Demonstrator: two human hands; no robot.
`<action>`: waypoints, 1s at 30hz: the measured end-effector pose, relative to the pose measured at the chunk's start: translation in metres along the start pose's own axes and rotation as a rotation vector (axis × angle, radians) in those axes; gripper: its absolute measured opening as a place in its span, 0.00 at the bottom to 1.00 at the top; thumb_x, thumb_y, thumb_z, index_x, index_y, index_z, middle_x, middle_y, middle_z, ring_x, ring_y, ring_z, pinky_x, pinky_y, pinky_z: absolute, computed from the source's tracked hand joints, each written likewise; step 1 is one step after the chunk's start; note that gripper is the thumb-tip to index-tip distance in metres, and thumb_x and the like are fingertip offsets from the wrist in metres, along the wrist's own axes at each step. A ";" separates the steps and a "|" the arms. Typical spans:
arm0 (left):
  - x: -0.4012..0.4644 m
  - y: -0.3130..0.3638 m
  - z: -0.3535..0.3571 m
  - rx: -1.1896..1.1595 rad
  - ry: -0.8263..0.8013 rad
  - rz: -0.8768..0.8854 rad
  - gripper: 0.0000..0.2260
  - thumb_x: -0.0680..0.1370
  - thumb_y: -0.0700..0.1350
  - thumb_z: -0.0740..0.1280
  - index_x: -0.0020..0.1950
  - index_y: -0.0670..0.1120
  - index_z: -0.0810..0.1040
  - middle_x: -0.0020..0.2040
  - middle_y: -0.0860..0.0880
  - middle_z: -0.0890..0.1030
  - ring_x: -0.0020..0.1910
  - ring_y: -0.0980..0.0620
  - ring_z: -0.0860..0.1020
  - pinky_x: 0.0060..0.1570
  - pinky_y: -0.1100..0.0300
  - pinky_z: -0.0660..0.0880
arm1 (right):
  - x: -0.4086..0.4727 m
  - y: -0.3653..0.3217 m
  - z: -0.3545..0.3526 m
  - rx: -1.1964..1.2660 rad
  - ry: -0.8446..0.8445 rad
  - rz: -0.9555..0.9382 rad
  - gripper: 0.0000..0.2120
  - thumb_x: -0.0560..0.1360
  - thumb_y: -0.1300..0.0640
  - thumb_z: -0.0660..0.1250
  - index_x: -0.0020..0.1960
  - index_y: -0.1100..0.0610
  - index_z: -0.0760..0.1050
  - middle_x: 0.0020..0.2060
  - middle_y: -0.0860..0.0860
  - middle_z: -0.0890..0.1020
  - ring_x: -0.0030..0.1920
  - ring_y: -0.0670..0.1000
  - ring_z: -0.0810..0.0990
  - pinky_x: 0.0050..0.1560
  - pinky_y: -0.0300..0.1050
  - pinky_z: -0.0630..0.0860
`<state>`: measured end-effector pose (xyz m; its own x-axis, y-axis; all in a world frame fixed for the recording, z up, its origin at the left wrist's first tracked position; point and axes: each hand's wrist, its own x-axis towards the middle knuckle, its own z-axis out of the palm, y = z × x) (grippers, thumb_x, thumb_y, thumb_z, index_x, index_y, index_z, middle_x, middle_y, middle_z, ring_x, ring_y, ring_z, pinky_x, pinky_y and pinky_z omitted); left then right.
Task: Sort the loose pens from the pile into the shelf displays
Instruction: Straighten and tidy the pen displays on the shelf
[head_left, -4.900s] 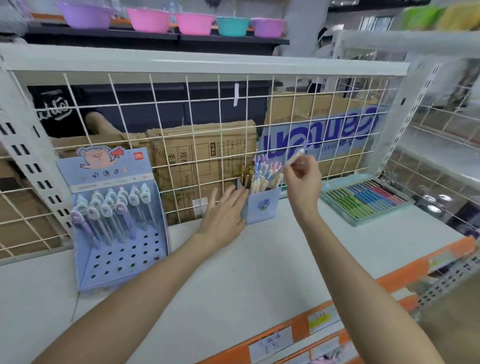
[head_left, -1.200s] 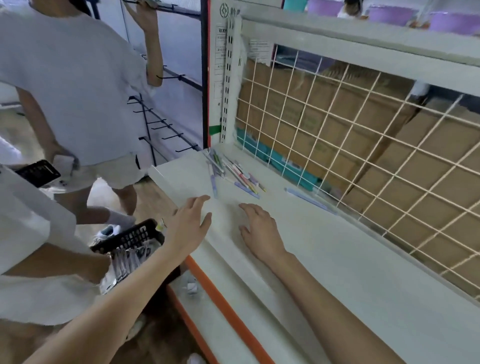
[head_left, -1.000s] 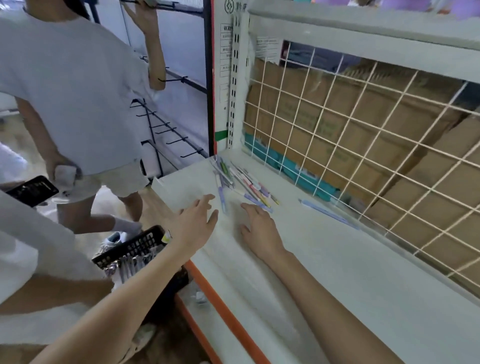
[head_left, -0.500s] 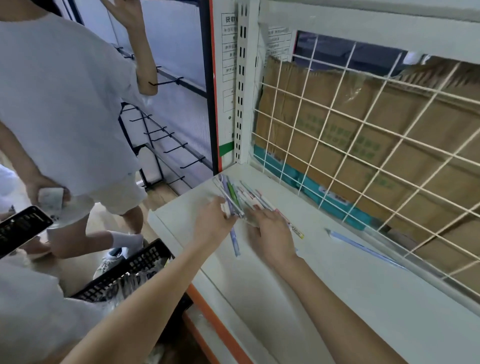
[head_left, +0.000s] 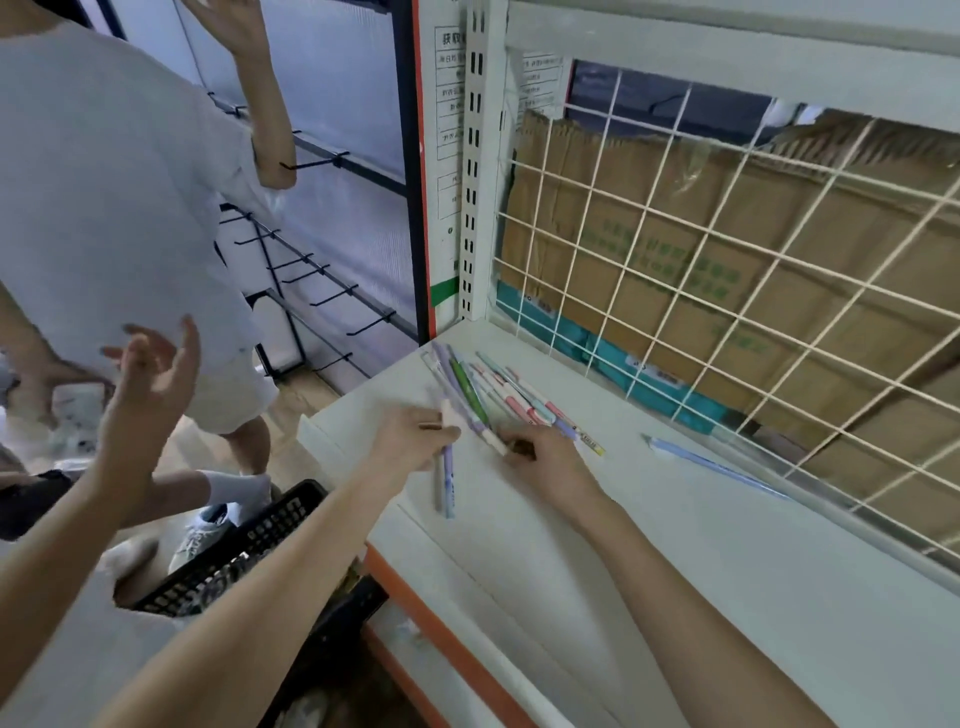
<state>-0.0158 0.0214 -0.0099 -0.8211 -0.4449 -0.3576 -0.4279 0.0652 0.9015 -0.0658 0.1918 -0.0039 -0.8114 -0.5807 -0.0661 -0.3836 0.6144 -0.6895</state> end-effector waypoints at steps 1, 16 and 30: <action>-0.006 -0.001 -0.002 -0.070 -0.035 -0.004 0.08 0.74 0.40 0.71 0.35 0.46 0.76 0.30 0.49 0.74 0.30 0.54 0.71 0.27 0.66 0.68 | -0.006 -0.004 -0.002 0.050 -0.005 0.028 0.09 0.73 0.66 0.62 0.49 0.60 0.79 0.42 0.56 0.81 0.44 0.54 0.77 0.44 0.46 0.71; -0.138 -0.003 0.053 -0.110 -0.287 0.413 0.18 0.74 0.39 0.70 0.60 0.54 0.69 0.49 0.46 0.81 0.39 0.53 0.80 0.37 0.64 0.79 | -0.160 -0.005 -0.022 0.879 0.409 0.242 0.15 0.77 0.68 0.61 0.62 0.58 0.72 0.41 0.59 0.79 0.39 0.53 0.80 0.44 0.46 0.78; -0.248 0.016 0.172 0.025 -0.594 0.676 0.30 0.73 0.42 0.71 0.68 0.60 0.61 0.38 0.53 0.82 0.35 0.54 0.81 0.42 0.62 0.79 | -0.333 0.043 -0.087 0.863 0.805 0.229 0.16 0.75 0.68 0.65 0.61 0.60 0.74 0.37 0.55 0.79 0.40 0.54 0.79 0.44 0.50 0.78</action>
<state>0.1158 0.2859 0.0514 -0.9574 0.2305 0.1738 0.2152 0.1684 0.9620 0.1497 0.4586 0.0509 -0.9829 0.1842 0.0071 -0.0221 -0.0793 -0.9966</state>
